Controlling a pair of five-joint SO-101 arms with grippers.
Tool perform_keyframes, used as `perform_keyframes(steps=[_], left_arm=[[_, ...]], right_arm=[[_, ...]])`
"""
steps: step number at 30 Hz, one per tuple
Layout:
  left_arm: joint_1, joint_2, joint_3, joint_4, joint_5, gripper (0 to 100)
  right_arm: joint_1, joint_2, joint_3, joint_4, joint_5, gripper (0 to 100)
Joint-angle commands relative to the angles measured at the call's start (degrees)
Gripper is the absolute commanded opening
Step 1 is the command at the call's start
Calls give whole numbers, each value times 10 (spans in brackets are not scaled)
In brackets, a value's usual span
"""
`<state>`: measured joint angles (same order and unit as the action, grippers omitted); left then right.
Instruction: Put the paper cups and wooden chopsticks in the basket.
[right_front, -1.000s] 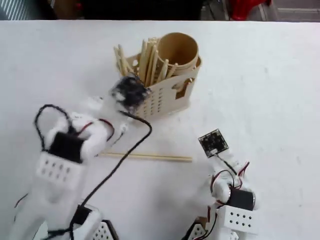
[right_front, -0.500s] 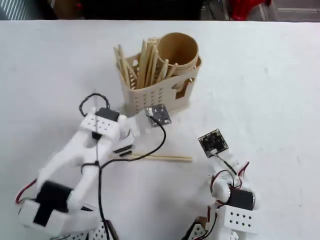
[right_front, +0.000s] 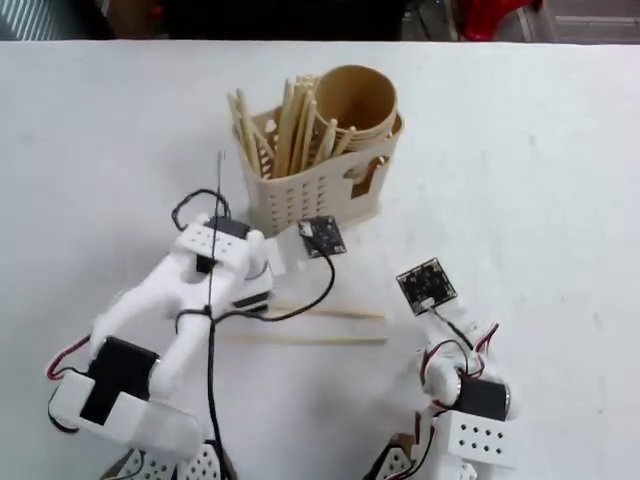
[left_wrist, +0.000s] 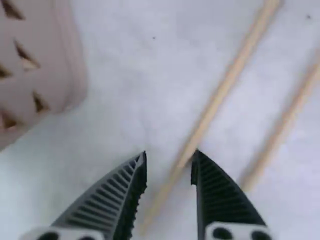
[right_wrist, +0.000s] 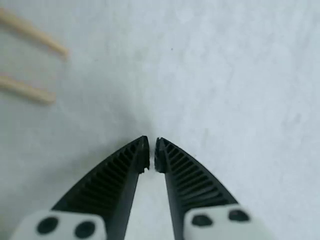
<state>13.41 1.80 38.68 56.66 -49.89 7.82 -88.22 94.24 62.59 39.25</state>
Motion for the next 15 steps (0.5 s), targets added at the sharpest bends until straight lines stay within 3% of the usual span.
perform_keyframes(steps=[1, 7, 15], left_arm=[[31, 1, -4, -4, 3, 168], [63, 1, -4, -3, -11, 15], [64, -6, -13, 2, -9, 23]], right_arm=[[3, 3, -4, -12, 1, 39], [3, 3, -4, -12, 1, 39], [3, 3, -4, -12, 1, 39]])
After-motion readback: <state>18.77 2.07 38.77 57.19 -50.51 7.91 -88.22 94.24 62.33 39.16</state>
